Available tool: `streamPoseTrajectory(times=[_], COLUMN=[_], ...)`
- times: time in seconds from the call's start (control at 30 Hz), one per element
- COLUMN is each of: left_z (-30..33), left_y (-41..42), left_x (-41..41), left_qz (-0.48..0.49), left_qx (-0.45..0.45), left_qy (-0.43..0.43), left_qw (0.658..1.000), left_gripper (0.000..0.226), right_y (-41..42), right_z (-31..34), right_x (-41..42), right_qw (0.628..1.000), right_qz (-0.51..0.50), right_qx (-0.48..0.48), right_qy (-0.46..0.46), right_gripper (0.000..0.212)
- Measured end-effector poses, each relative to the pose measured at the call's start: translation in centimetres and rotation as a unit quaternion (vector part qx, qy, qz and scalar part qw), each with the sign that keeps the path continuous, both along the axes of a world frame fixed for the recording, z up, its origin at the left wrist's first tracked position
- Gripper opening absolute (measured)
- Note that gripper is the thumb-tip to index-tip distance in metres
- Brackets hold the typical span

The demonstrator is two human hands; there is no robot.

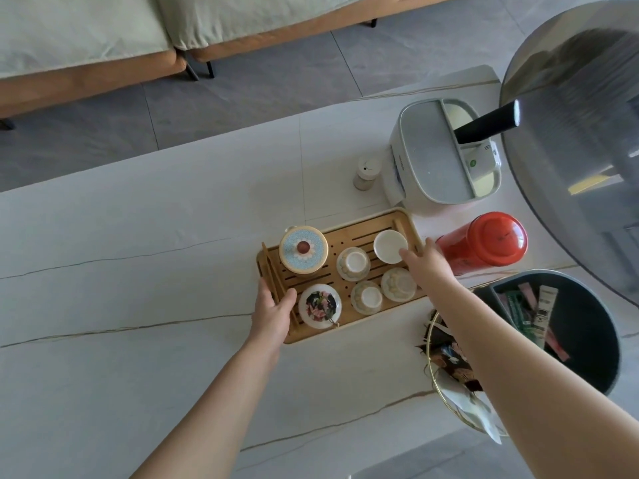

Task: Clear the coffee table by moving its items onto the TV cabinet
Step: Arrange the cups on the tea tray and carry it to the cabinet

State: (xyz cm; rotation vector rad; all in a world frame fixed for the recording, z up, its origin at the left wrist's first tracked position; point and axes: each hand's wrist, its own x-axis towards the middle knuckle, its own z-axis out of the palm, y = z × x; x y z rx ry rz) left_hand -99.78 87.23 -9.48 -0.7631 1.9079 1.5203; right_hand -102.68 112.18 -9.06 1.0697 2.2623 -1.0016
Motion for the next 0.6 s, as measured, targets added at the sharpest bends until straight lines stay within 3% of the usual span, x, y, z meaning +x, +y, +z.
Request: streamPoseTrajectory(times=[0.1, 0.3, 0.43, 0.6], left_z=[-0.4, -1.2, -1.2, -1.0], left_y=[-0.2, -2.2, -4.5, -8.0], left_x=[-0.5, -0.8, -0.5, 0.2], left_qz=[0.013, 0.048, 0.058, 0.058], left_qx=[-0.037, 0.006, 0.021, 0.021], left_qy=[0.001, -0.054, -0.062, -0.069], left_qw=[0.999, 0.997, 0.996, 0.996], left_gripper=[0.07, 0.072, 0.066, 0.062], right_y=[0.5, 0.9, -0.4, -3.5], right_z=[-0.9, -1.6, -2.2, -2.5], right_x=[-0.1, 0.3, 0.9, 1.9], right_qw=[0.999, 0.996, 0.997, 0.998], right_qz=[-0.036, -0.074, -0.059, -0.037], right_qx=[-0.034, -0.05, -0.046, -0.045], right_qy=[-0.016, -0.01, -0.003, -0.006], right_gripper=[0.053, 0.046, 0.027, 0.028])
